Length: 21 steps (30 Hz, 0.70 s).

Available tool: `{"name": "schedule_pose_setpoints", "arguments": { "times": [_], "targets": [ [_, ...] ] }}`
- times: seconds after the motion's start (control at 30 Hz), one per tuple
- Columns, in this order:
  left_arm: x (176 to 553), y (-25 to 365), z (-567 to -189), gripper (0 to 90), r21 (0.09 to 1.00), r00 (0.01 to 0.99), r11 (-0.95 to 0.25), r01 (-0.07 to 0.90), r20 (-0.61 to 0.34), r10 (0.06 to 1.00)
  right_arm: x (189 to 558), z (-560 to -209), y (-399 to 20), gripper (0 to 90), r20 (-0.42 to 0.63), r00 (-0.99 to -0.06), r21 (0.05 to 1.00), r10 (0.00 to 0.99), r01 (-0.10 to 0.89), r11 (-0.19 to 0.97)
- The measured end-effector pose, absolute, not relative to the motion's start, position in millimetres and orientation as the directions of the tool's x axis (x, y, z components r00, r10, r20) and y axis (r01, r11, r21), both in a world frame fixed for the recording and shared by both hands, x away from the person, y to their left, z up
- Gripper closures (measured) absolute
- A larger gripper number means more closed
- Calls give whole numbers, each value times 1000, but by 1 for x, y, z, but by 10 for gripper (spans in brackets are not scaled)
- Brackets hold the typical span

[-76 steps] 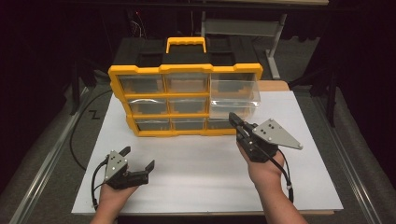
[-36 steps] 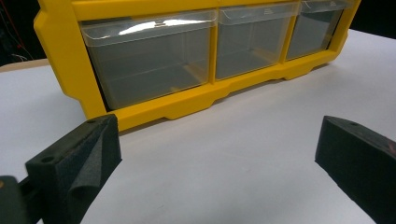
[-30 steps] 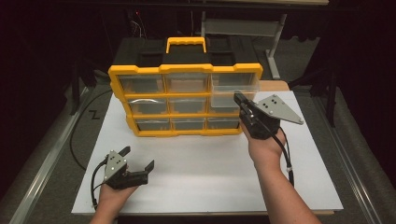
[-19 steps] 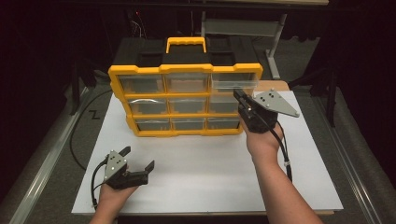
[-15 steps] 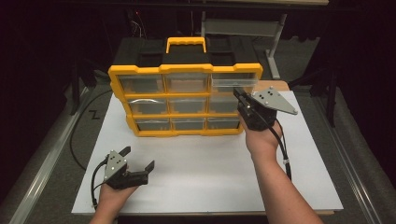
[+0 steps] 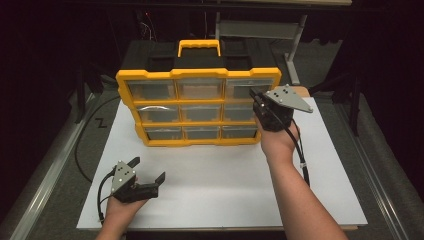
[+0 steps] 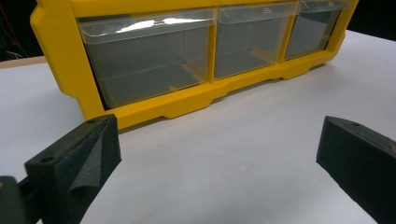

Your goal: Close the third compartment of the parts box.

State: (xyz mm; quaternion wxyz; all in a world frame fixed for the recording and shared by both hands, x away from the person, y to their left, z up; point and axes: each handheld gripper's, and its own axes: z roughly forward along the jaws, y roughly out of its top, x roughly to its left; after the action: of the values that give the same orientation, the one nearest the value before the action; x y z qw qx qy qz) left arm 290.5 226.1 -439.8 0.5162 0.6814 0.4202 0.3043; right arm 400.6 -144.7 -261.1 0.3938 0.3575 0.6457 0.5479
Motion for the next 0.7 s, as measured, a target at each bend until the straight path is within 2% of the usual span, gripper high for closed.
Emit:
{"name": "schedule_pose_setpoints", "arguments": {
  "times": [0.7],
  "targets": [
    [293,229,-440,6,959,466,-108,263,-28,884,411,-257,-139,900,-126,-418,985,900,58,165]
  ]
}}
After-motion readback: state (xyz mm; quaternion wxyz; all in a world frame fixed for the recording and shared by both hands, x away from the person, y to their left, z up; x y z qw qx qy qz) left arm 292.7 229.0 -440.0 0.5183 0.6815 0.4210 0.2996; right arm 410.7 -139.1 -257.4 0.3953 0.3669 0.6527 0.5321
